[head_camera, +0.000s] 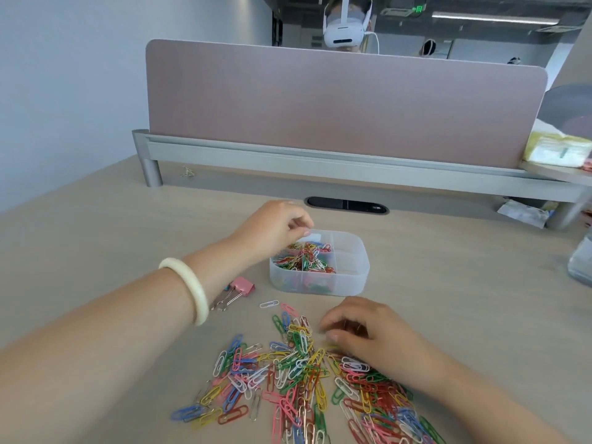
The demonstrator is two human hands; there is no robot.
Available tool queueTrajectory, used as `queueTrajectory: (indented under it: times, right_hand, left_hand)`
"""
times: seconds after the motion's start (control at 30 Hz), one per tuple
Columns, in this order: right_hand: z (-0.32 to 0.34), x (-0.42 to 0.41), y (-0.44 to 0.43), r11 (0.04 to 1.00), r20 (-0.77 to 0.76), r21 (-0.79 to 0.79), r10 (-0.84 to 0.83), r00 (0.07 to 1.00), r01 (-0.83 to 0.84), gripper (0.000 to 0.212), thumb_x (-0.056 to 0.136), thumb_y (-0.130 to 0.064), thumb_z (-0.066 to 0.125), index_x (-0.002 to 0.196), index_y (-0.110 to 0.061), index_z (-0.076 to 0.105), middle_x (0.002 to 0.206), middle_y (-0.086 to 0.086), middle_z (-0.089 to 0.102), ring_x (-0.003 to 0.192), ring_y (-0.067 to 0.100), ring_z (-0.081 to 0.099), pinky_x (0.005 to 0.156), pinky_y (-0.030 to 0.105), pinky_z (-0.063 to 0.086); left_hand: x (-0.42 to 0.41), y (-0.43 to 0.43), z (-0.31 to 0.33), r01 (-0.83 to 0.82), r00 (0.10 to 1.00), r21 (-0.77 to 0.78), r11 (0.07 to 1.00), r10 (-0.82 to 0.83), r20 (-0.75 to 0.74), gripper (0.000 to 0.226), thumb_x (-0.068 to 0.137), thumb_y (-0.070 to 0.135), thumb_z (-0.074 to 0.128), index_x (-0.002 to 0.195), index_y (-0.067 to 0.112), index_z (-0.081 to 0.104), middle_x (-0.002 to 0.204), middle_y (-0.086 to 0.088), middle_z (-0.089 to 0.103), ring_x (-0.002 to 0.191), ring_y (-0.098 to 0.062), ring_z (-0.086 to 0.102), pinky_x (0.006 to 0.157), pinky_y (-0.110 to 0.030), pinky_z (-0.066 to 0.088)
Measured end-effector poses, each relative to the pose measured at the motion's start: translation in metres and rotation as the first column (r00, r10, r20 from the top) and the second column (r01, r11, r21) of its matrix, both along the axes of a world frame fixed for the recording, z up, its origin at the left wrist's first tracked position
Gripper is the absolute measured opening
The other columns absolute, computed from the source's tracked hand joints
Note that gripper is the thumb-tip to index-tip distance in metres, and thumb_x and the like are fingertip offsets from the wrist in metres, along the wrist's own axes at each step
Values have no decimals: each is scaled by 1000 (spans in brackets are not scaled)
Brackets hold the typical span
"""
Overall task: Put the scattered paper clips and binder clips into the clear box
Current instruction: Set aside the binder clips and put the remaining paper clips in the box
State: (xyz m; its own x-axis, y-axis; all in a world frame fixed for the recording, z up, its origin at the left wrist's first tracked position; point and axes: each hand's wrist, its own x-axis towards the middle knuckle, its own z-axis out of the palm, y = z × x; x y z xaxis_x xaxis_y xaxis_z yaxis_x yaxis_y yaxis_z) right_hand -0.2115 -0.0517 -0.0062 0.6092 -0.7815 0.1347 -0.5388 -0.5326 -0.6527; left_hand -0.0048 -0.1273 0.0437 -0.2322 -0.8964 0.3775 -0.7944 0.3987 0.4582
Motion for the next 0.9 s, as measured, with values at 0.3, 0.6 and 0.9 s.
queueTrajectory:
  times: [0.3, 0.6, 0.9]
  right_hand:
    - [-6, 17, 6, 998, 14, -50, 36, 999, -36, 32, 92, -14, 48, 122, -23, 55, 118, -12, 60, 108, -3, 50, 92, 7, 34]
    - [-5, 2, 21, 925, 433, 379, -148, 889, -31, 29, 94, -3, 40, 118, -11, 53, 109, 9, 63, 103, 15, 59, 89, 27, 52]
    - [-28, -24, 47, 998, -406, 4, 59, 912, -63, 88, 56, -88, 32, 126, -65, -16, 151, -26, -13, 124, -26, -20, 111, 19, -4]
  left_hand:
    - [24, 119, -52, 80, 966, 231, 970, -133, 221, 57, 88, 56, 27, 136, 26, 35, 139, 22, 26, 127, 8, 17, 106, -12, 12]
    - [31, 141, -57, 272, 940, 346, 898, -325, 107, 82, 69, 80, 11, 136, 36, 30, 143, 27, 20, 126, 24, 6, 96, 6, 0]
    - [54, 185, -55, 71, 875, 463, 884, -278, 396, 115, 46, 90, 44, 124, 51, -32, 133, 30, -42, 124, 8, -38, 108, -19, -12]
